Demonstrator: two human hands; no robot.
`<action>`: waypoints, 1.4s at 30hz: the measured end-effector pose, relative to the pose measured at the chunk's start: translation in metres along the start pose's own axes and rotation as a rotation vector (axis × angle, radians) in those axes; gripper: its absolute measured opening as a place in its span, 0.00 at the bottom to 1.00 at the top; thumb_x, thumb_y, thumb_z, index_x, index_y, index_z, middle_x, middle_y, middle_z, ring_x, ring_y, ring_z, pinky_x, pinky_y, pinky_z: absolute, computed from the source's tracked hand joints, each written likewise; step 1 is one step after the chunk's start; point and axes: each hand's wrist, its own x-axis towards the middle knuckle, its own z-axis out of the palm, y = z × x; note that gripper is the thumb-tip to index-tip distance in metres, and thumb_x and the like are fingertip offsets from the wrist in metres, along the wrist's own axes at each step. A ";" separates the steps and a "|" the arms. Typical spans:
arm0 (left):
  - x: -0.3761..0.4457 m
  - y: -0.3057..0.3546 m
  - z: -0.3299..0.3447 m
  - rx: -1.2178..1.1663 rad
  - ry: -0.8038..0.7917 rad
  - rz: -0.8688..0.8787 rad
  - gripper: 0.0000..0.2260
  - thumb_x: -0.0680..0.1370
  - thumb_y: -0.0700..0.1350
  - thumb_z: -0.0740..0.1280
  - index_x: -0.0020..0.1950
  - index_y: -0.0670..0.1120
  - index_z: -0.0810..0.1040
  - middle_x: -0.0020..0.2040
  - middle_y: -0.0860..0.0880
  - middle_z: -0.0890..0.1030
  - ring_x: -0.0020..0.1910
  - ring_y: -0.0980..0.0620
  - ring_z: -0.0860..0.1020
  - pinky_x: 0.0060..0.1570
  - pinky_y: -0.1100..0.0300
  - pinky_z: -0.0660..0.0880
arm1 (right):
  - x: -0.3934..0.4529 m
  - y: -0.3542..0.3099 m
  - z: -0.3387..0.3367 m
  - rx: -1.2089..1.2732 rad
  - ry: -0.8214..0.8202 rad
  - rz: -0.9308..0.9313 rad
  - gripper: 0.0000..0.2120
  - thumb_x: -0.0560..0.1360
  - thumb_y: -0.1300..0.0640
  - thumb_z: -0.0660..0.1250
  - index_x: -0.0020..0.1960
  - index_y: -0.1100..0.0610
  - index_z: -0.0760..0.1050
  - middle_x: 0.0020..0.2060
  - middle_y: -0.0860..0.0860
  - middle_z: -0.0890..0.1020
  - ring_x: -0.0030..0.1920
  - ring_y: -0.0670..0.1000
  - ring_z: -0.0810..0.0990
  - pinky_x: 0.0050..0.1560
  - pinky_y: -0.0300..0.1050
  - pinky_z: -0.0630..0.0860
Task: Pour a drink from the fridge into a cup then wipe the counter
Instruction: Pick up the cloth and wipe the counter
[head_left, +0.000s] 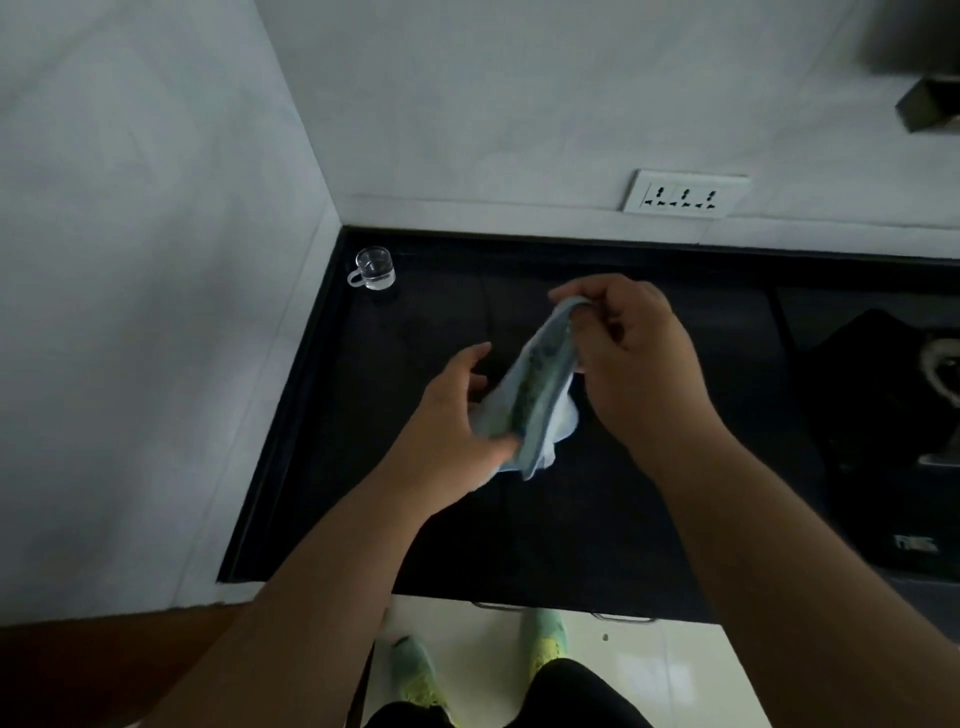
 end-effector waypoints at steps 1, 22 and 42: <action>-0.002 0.007 0.005 -0.015 -0.055 0.014 0.47 0.70 0.49 0.82 0.80 0.65 0.58 0.72 0.59 0.71 0.66 0.58 0.77 0.61 0.56 0.80 | -0.003 -0.009 -0.002 0.040 -0.013 -0.010 0.13 0.84 0.59 0.62 0.55 0.42 0.81 0.56 0.45 0.78 0.49 0.44 0.83 0.49 0.39 0.83; -0.039 0.144 0.027 -0.162 -0.082 0.181 0.21 0.78 0.37 0.60 0.58 0.63 0.79 0.49 0.54 0.86 0.51 0.51 0.86 0.56 0.43 0.84 | -0.049 -0.033 -0.096 -0.203 0.040 0.076 0.09 0.83 0.49 0.65 0.63 0.46 0.76 0.57 0.44 0.74 0.46 0.40 0.77 0.40 0.31 0.71; -0.099 0.209 0.092 -0.194 -0.780 0.561 0.41 0.78 0.28 0.68 0.75 0.71 0.68 0.65 0.58 0.81 0.61 0.56 0.83 0.57 0.56 0.82 | -0.210 -0.018 -0.168 -0.016 0.606 0.478 0.05 0.79 0.55 0.67 0.52 0.45 0.78 0.44 0.48 0.85 0.46 0.51 0.85 0.51 0.58 0.85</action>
